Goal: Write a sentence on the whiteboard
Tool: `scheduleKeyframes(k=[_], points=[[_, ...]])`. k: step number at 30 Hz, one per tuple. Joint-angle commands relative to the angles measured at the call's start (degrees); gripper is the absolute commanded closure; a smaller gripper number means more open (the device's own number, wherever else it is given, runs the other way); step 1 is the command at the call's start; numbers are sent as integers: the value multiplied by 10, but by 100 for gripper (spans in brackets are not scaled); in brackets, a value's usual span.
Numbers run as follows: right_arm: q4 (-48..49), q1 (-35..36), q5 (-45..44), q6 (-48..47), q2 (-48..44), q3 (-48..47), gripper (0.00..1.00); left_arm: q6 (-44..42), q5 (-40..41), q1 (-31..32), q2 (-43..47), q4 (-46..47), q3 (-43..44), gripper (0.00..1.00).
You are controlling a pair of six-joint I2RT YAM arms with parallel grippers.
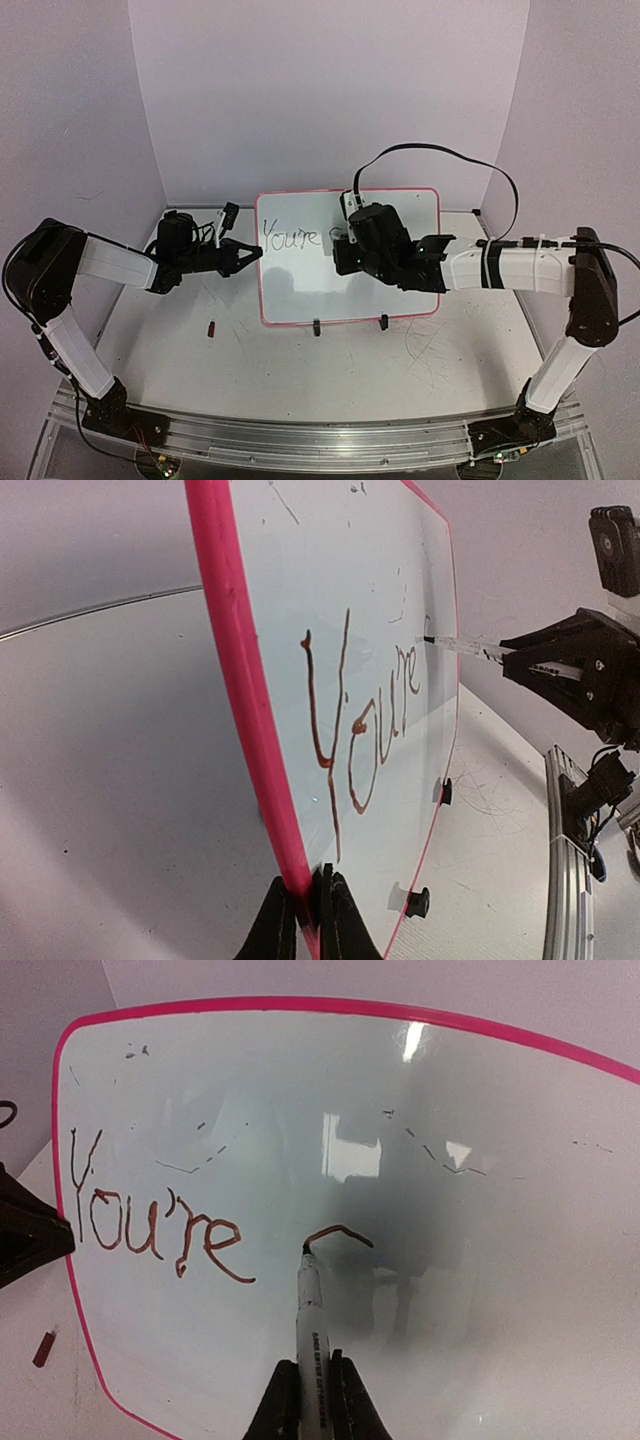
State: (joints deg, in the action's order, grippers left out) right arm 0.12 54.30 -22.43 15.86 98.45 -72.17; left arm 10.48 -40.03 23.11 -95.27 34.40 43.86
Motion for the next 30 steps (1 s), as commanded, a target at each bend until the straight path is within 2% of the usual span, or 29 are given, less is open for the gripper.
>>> scheduleKeyframes(k=[1,30], points=[[-1,-2,0,16,-23,18,100,-48,39,16,-12,-28,15,100],[-12,-5,-73,22,-22,7,100,-51,41,18,-12,-32,15,100]])
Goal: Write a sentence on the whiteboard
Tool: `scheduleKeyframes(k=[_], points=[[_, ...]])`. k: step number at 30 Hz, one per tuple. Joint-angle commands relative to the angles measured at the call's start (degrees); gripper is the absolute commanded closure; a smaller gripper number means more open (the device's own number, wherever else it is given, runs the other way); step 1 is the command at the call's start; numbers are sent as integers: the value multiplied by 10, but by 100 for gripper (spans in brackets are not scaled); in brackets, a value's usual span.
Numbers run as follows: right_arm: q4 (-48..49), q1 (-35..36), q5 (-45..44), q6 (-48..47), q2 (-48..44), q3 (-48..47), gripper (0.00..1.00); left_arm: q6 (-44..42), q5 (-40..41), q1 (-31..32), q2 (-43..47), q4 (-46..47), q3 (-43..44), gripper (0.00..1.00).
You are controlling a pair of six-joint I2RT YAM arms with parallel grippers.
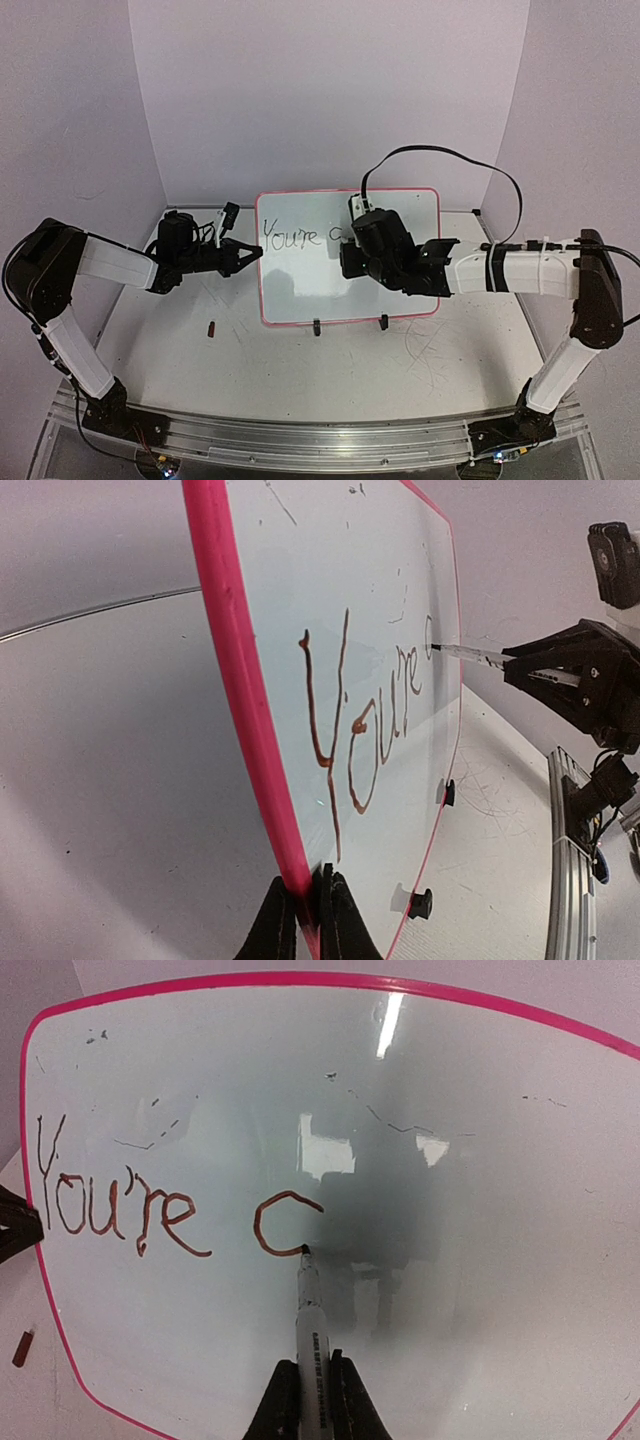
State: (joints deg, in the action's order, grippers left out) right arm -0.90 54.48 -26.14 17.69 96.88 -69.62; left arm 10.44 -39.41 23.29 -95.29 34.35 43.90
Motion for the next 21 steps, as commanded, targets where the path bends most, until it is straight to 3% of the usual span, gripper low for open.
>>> scheduleKeyframes(k=[1,21], points=[[0,-7,-37,3,-5,-19,100,-51,35,16,-12,-32,15,100],[26,-13,-20,-11,14,-43,100,-53,36,16,-11,-34,14,100]])
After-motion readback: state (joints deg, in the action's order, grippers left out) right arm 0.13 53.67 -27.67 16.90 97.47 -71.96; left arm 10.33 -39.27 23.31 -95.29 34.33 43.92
